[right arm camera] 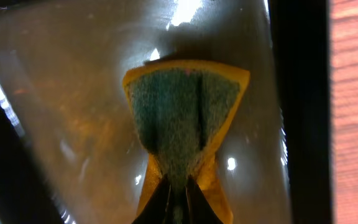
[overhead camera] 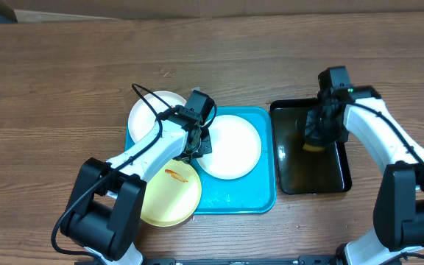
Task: Clean dirty plates on tray and stack at the side
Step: 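Wipe the right white plate with the sponge while the left gripper holds it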
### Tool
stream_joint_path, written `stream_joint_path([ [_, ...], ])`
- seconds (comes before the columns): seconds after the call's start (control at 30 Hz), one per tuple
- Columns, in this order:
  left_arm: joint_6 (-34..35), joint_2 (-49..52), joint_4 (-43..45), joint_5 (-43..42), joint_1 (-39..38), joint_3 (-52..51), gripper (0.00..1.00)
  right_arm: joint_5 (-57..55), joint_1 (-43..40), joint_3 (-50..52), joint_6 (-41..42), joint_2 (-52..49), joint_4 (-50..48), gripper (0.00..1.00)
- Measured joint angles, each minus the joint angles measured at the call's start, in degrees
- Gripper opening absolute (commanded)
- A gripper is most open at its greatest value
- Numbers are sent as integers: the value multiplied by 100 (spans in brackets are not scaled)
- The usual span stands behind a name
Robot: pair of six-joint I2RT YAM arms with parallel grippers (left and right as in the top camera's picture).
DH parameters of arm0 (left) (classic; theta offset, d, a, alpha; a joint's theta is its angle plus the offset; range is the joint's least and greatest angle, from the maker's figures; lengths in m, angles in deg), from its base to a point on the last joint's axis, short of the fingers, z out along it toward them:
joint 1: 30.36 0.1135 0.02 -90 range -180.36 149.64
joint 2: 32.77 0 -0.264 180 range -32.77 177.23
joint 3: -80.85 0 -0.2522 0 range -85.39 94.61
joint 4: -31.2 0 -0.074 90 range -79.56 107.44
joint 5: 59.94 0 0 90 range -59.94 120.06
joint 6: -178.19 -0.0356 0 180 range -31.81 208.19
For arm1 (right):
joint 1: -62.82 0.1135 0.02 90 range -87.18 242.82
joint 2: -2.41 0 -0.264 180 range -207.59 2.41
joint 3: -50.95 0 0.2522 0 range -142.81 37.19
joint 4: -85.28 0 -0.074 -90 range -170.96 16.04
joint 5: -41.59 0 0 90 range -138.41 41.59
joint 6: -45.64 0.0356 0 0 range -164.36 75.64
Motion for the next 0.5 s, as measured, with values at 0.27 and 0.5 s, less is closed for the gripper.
stream_joint_path([
  [0.27,-15,0,2,0,0,0,25,-63,0,225,-11,-2,-219,63],
  [0.5,-85,0,0,2,-2,-4,32,105,-131,-321,0,-2,111,68],
])
